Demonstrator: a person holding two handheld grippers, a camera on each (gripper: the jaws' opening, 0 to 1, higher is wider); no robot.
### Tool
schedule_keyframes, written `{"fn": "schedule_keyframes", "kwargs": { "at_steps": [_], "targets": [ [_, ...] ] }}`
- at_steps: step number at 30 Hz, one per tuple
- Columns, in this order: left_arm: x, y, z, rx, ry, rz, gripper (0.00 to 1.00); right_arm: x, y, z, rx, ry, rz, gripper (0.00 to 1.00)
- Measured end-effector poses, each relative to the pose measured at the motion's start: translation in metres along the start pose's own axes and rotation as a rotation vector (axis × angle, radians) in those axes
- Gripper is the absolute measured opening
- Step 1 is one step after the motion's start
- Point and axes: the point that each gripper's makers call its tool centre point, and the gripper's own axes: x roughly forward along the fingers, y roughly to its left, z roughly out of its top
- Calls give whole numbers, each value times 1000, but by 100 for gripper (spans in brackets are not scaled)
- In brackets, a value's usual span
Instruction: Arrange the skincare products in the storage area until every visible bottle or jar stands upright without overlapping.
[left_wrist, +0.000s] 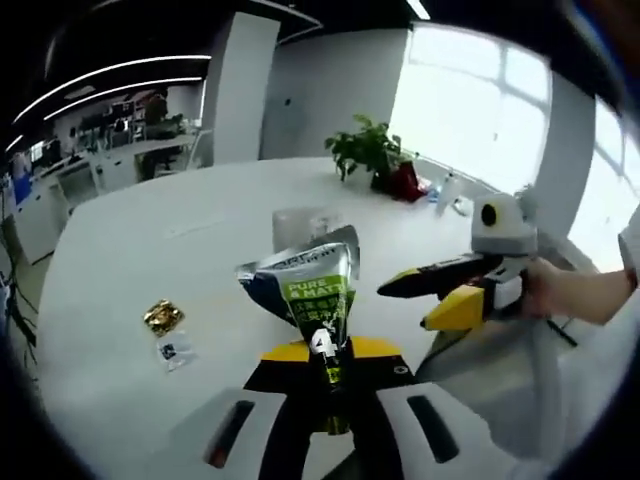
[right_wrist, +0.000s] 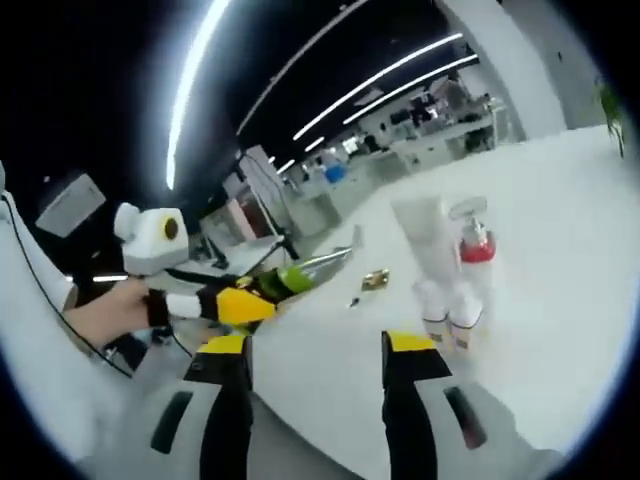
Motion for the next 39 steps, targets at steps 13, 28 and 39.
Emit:
{"fn": "schedule_keyframes", "kwargs": {
  "at_steps": [13, 28, 39],
  "targets": [
    [0, -34, 12, -29, -84, -115, 9, 10, 13, 31, 287, -207, 83, 31],
    [11, -47, 15, -48, -103, -144, 28, 5, 21, 40, 376, -258, 155, 7],
    [2, -36, 18, -95, -142, -143, 23, -11, 7, 45, 380, -236, 165, 5]
  ]
}}
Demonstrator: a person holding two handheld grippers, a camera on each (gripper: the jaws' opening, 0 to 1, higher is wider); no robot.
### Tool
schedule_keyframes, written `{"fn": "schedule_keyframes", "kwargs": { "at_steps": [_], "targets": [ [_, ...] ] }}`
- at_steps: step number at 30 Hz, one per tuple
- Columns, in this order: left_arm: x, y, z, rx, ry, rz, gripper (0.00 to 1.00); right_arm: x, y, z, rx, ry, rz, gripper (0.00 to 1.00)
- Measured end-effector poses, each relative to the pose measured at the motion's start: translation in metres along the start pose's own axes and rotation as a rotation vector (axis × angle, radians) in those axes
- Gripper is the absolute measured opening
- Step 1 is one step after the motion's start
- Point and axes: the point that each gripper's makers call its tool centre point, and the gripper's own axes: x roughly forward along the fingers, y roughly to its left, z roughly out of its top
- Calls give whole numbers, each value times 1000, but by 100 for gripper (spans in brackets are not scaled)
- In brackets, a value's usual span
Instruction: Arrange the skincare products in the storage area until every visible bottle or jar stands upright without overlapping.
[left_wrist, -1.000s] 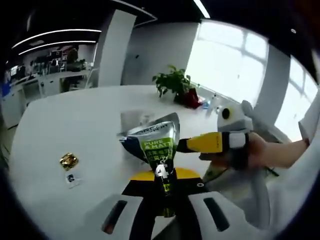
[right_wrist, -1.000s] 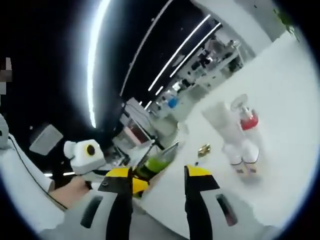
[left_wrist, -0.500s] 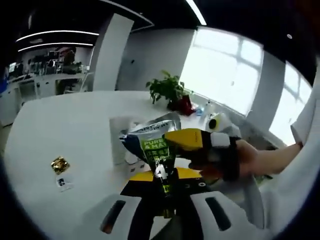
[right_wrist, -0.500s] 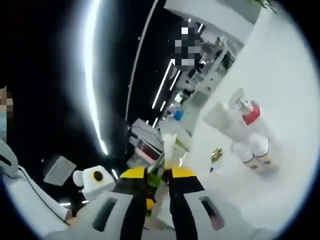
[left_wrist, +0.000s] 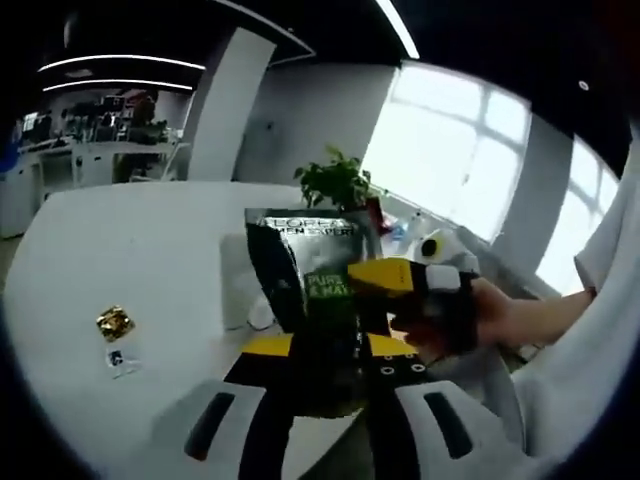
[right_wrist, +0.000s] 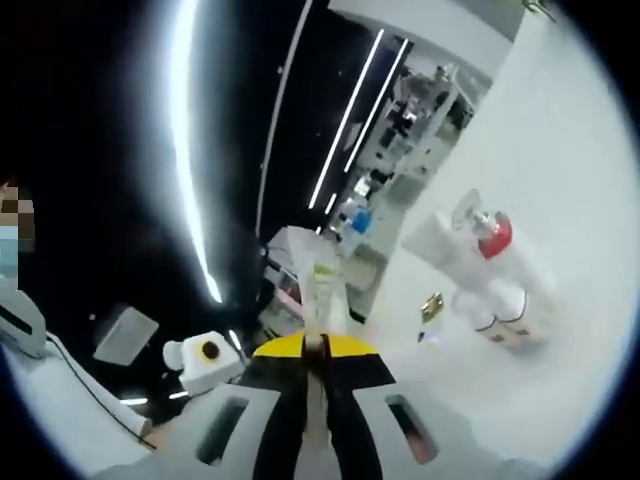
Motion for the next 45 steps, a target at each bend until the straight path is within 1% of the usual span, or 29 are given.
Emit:
{"fn": "schedule_keyframes", "kwargs": {
  "at_steps": [3, 7, 8, 9, 11, 12, 14, 16, 17, 18, 19, 21, 22, 23, 24, 25, 27, 28, 29, 30, 32, 35, 36, 38, 39, 40, 42, 43, 45],
  "targets": [
    [-6, 7, 2, -11, -11, 5, 28, -1, 4, 1, 9, 2, 19, 4],
    [-12, 14, 0, -25, -15, 10, 29, 0, 10, -7, -12, 27, 35, 2],
    [-12, 17, -3, -36, -9, 11, 29, 1, 9, -8, -12, 25, 31, 2],
    [-13, 20, -6, -42, -3, 12, 30, 1, 11, -11, 15, 32, 40, 1],
    [-15, 21, -12, -79, 3, -7, 31, 4, 19, -13, 24, 28, 64, 1],
    [-16, 20, -13, -108, -9, -26, 32, 6, 28, -14, 31, 24, 94, 1],
    [-17, 15, -12, -151, -29, -73, 33, 8, 37, -13, 37, 15, 122, 1],
    [-23, 7, -6, -248, -71, -176, 36, 11, 47, -11, 39, 5, 157, 1],
    [-26, 4, -2, -281, -87, -217, 38, 11, 54, -8, 59, -16, 192, 1],
    [-28, 2, 0, -308, -101, -243, 40, 11, 59, -5, 85, -33, 220, 1],
    [-30, 2, 1, -313, -105, -257, 42, 10, 65, 0, 111, -61, 254, 1],
    [-34, -1, 3, -316, -109, -300, 45, 9, 71, 3, 135, -80, 295, 1],
    [-35, -2, 4, -310, -105, -310, 46, 8, 73, 3, 145, -82, 309, 1],
    [-37, -6, 7, -306, -114, -333, 44, 8, 74, 3, 152, -79, 316, 1],
    [-40, -14, 11, -310, -124, -379, 40, 9, 75, 2, 164, -77, 327, 1],
    [-42, -20, 14, -321, -128, -416, 37, 10, 75, 1, 169, -79, 327, 1],
    [-41, -23, 17, -331, -141, -432, 30, 12, 75, -1, 182, -84, 326, 1],
    [-41, -25, 18, -336, -148, -447, 28, 13, 73, -1, 186, -89, 321, 1],
    [-39, -24, 20, -341, -160, -438, 29, 13, 73, -1, 189, -95, 321, 1],
    [-39, -24, 19, -339, -159, -439, 29, 12, 72, 1, 204, -110, 316, 1],
    [-38, -20, 19, -355, -162, -418, 27, 12, 66, 1, 197, -121, 284, 1],
    [-38, -12, 15, -363, -152, -381, 21, 9, 48, 1, 184, -129, 200, 1],
    [-39, -10, 14, -363, -152, -377, 17, 8, 46, 0, 186, -129, 192, 1],
    [-42, -6, 14, -367, -160, -371, 7, 6, 34, -2, 180, -124, 123, 1],
    [-43, -6, 14, -370, -163, -374, 6, 7, 34, -5, 159, -110, 121, 1],
    [-42, -7, 11, -374, -142, -371, 6, 8, 35, -5, 166, -113, 124, 1],
    [-42, -3, 8, -358, -138, -352, 6, 11, 31, -9, 154, -108, 89, 1],
    [-42, -1, 7, -368, -137, -351, 5, 13, 28, -10, 145, -107, 65, 1],
    [-43, 3, 7, -437, -141, -339, 2, 15, 27, -11, 145, -114, 51, 1]
  ]
}}
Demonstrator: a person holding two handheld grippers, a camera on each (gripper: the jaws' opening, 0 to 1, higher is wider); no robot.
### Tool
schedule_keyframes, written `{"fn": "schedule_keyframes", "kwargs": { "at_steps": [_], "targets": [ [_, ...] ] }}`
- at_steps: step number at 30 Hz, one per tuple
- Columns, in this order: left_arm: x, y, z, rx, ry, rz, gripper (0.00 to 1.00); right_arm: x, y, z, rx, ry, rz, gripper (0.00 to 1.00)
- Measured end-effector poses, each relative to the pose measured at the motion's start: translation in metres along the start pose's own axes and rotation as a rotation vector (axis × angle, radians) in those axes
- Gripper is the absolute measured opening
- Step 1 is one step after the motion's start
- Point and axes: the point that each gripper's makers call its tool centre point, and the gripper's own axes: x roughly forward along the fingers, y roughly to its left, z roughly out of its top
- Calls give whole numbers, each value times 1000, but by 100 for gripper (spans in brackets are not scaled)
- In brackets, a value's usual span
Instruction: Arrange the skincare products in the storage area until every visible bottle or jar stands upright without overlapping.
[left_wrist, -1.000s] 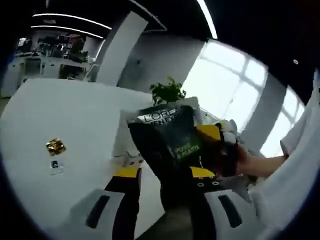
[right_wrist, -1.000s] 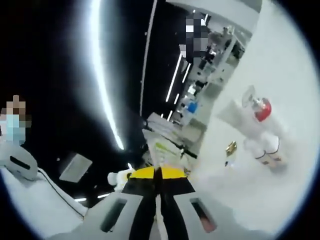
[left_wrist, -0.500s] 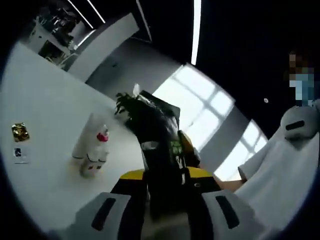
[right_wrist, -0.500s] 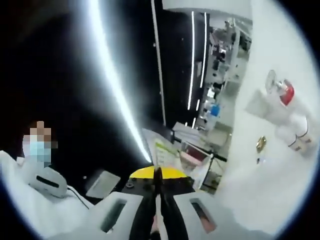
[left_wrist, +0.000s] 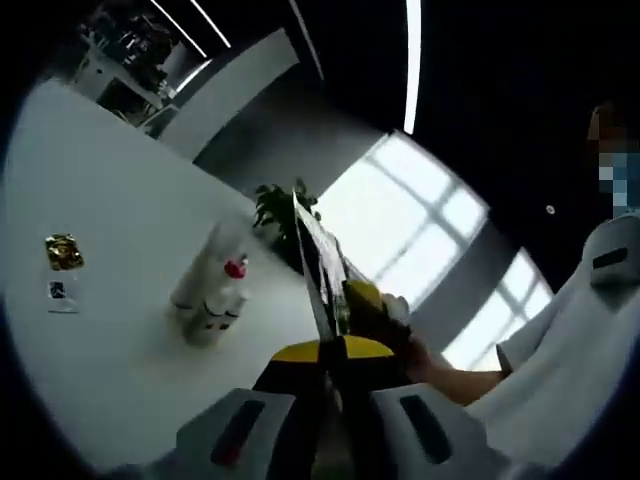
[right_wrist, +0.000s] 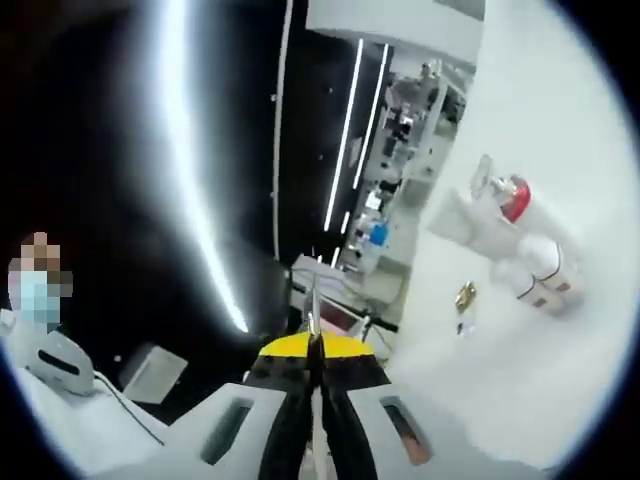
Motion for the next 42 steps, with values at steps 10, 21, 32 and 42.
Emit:
{"fn": "schedule_keyframes", "kwargs": {
  "at_steps": [10, 21, 32, 42],
  "targets": [
    [-11, 22, 14, -68, -112, 62, 1, 7, -11, -28, -53, 58, -94, 6],
    [-20, 46, 26, -106, -176, 133, 1, 17, -31, -60, -158, 218, -232, 10],
    [-35, 97, 0, -39, -33, 342, 1, 26, -68, -79, -290, 432, -410, 2],
    [-37, 117, -20, 149, 164, 439, 5, 30, -86, -86, -338, 509, -471, 1]
  ]
}}
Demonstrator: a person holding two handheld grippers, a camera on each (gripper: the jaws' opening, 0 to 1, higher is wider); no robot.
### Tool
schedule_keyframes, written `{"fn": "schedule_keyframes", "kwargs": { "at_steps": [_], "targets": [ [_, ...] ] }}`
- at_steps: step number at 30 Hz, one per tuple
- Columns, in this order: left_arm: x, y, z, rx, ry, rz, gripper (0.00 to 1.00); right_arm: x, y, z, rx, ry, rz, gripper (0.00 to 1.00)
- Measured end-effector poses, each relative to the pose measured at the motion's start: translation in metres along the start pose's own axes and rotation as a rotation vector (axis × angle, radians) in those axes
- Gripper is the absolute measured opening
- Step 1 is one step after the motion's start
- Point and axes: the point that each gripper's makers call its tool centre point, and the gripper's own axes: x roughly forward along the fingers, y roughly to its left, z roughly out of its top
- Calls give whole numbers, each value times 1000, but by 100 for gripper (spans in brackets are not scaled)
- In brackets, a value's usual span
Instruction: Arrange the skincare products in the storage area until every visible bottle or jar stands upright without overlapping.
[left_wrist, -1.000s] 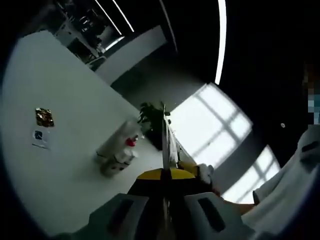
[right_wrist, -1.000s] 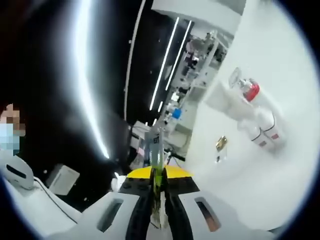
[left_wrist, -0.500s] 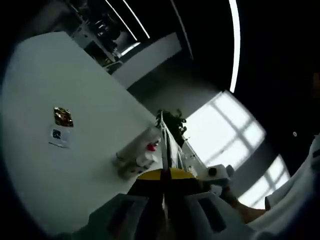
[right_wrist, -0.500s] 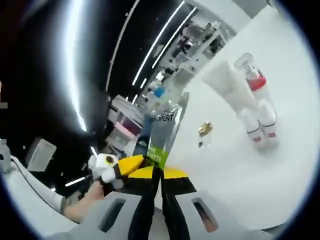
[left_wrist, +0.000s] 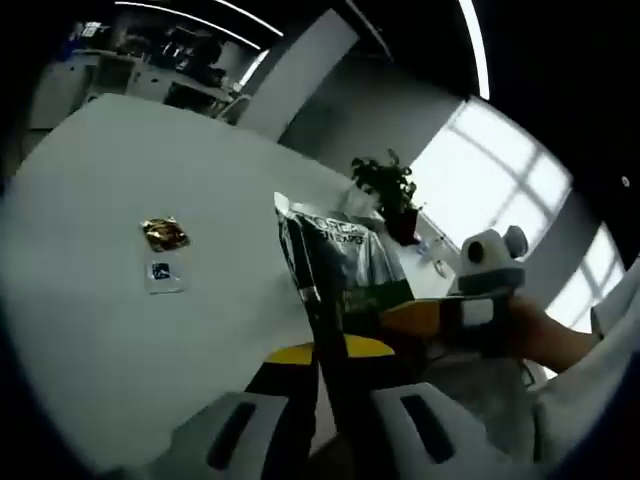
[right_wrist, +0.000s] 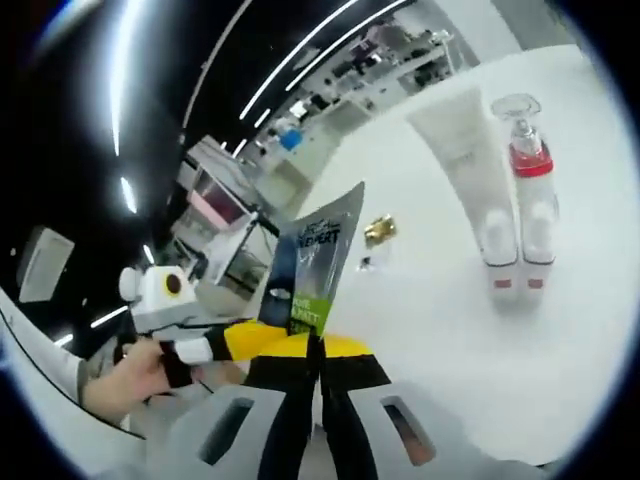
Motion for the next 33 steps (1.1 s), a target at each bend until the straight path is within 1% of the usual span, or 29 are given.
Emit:
{"fn": "schedule_keyframes", "kwargs": {
  "at_steps": [1, 3, 4, 5, 7, 9, 10, 13, 15, 16, 17, 19, 21, 23, 25, 27, 28, 29, 30, 33],
  "targets": [
    [2, 1, -1, 28, 14, 12, 4, 2, -2, -1, -11, 8, -11, 1],
    [6, 1, -3, 50, 36, 25, 4, 4, -6, -2, -27, 20, -27, 1],
    [9, 3, -3, 64, 47, 38, 3, 6, -11, -3, -63, 35, -45, 1],
    [12, 5, -4, 73, 56, 45, 3, 7, -14, -4, -89, 46, -55, 1],
    [17, 11, -5, 71, 75, 58, 3, 13, -21, -5, -97, 69, -68, 2],
    [23, 14, -7, 48, 83, 68, 2, 16, -27, -5, -108, 77, -81, 2],
    [26, 17, -7, 30, 85, 73, 2, 19, -32, -5, -129, 86, -93, 2],
    [35, 24, -9, 16, 94, 79, 1, 24, -42, -4, -178, 109, -125, 3],
    [39, 28, -11, 8, 103, 86, 1, 28, -45, -5, -225, 128, -153, 3],
    [44, 32, -12, 0, 108, 93, 1, 30, -49, -6, -265, 143, -171, 4],
    [46, 35, -13, -4, 111, 97, 1, 31, -51, -6, -287, 152, -186, 5],
    [51, 41, -14, -14, 117, 109, 0, 35, -60, -7, -343, 172, -213, 6],
    [54, 44, -17, -27, 126, 123, 0, 42, -67, -9, -362, 184, -231, 6],
    [58, 47, -18, -39, 125, 131, 0, 45, -68, -9, -387, 191, -236, 6],
    [62, 51, -22, -74, 126, 134, 0, 47, -74, -9, -440, 207, -259, 7],
    [67, 58, -24, -114, 121, 141, 0, 49, -83, -8, -489, 220, -284, 7],
    [70, 66, -24, -125, 124, 146, 0, 50, -85, -8, -506, 226, -293, 8],
    [72, 71, -25, -130, 128, 151, 0, 50, -87, -9, -533, 246, -303, 8],
    [71, 67, -26, -133, 128, 156, 0, 51, -89, -10, -545, 257, -305, 8],
    [76, 74, -27, -138, 133, 170, 0, 54, -96, -12, -587, 285, -323, 8]
  ]
}}
